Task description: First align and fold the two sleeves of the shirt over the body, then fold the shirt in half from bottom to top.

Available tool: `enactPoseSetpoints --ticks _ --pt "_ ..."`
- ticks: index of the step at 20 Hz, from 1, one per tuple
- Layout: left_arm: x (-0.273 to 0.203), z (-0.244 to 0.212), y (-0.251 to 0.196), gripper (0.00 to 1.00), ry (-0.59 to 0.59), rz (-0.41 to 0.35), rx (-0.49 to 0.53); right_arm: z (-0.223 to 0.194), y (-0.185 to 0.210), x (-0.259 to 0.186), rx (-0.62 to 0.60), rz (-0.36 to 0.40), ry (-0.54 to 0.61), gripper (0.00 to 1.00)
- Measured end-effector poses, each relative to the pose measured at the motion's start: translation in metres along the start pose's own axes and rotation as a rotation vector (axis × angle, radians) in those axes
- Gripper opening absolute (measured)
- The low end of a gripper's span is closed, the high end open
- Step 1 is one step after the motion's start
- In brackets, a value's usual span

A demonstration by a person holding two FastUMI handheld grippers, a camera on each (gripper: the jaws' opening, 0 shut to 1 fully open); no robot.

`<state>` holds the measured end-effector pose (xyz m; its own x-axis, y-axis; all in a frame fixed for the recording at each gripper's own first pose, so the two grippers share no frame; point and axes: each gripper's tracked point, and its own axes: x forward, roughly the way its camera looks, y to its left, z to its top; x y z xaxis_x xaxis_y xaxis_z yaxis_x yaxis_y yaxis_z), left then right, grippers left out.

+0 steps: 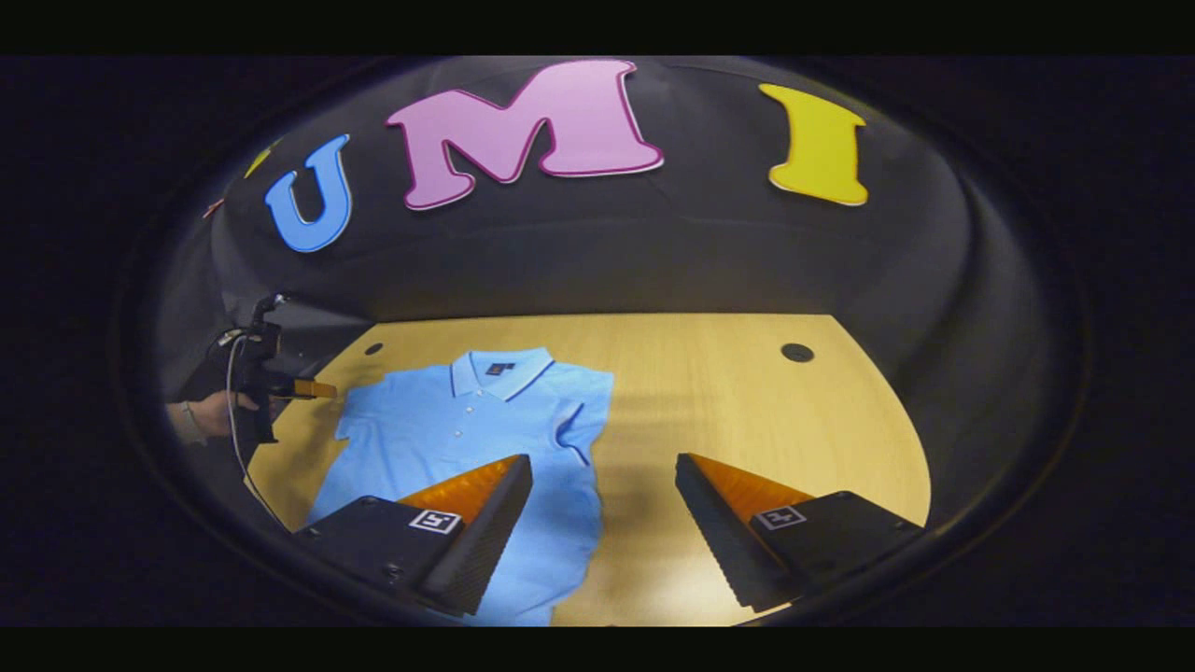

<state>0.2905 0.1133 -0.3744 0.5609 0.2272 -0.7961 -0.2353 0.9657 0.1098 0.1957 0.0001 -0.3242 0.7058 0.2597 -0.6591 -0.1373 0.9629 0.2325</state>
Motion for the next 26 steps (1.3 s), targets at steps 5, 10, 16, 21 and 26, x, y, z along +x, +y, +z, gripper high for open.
enactPoseSetpoints --ticks 5,10,16,21,26 --pt "0.03 -0.024 -0.018 0.99 0.108 -0.032 0.006 -0.016 -0.035 -0.019 0.059 -0.066 0.014 0.97" --pt "0.035 -0.019 -0.034 0.54 0.079 -0.097 0.023 -0.015 -0.049 -0.016 0.096 -0.083 0.015 0.98" --pt "0.016 0.004 -0.059 0.07 -0.005 -0.159 0.023 -0.011 -0.048 -0.008 0.082 -0.06 0.005 0.9" --pt "-0.035 0.032 -0.118 0.07 -0.127 -0.363 0.122 -0.006 -0.036 -0.001 0.08 -0.043 -0.012 0.9" --pt "-0.038 -0.014 -0.172 0.1 -0.021 -0.489 0.228 -0.007 -0.016 -0.002 0.045 -0.01 -0.016 0.98"
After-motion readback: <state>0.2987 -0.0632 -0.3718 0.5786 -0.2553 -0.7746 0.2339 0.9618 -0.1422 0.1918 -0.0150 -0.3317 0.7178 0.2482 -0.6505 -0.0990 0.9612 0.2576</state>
